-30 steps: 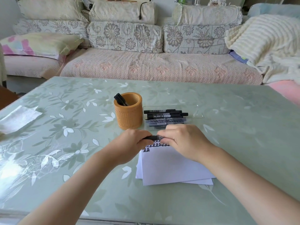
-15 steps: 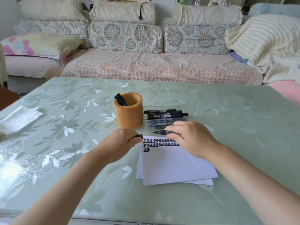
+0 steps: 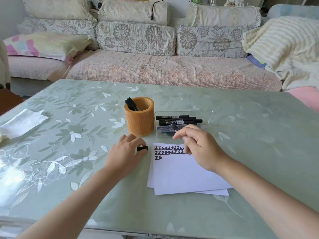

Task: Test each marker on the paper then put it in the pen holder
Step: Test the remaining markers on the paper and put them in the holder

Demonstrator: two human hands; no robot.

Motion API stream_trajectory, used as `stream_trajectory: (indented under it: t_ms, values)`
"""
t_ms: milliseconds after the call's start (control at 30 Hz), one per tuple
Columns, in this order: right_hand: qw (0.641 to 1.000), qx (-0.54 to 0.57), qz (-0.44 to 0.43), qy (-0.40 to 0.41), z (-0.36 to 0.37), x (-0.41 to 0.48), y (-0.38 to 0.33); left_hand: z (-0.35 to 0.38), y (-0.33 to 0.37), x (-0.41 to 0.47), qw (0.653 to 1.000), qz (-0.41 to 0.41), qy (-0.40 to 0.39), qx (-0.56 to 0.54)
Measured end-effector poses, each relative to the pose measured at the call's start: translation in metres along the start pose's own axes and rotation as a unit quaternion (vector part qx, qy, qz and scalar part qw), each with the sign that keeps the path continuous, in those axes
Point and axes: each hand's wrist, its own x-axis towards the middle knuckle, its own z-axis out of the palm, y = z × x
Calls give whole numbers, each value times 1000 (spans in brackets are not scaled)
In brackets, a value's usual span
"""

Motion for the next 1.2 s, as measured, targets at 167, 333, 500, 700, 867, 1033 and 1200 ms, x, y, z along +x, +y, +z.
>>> stream_trajectory:
  t_ms: [167, 333, 500, 700, 867, 1033, 1200]
  values:
    - [1000, -15, 0, -18, 4, 0, -1, 0, 3, -4, 998, 45, 48, -10]
    - [1000, 29, 1, 5, 15, -3, -4, -5, 22, -23, 988, 124, 29, -84]
    - [974, 185, 128, 13, 31, -3, 0, -1, 22, -35, 985, 169, -13, -41]
    - [974, 121, 190, 38, 46, -2, 16, 4, 17, -43, 983, 177, -53, -13]
    - [979, 125, 163, 18, 47, -2, 23, 3, 16, -43, 983, 173, -66, -20]
    - [986, 93, 141, 4, 50, -5, 25, 3, 17, -43, 983, 171, -61, -24]
    - [988, 79, 131, 6, 52, -5, 24, 3, 17, -43, 983, 169, -57, -28]
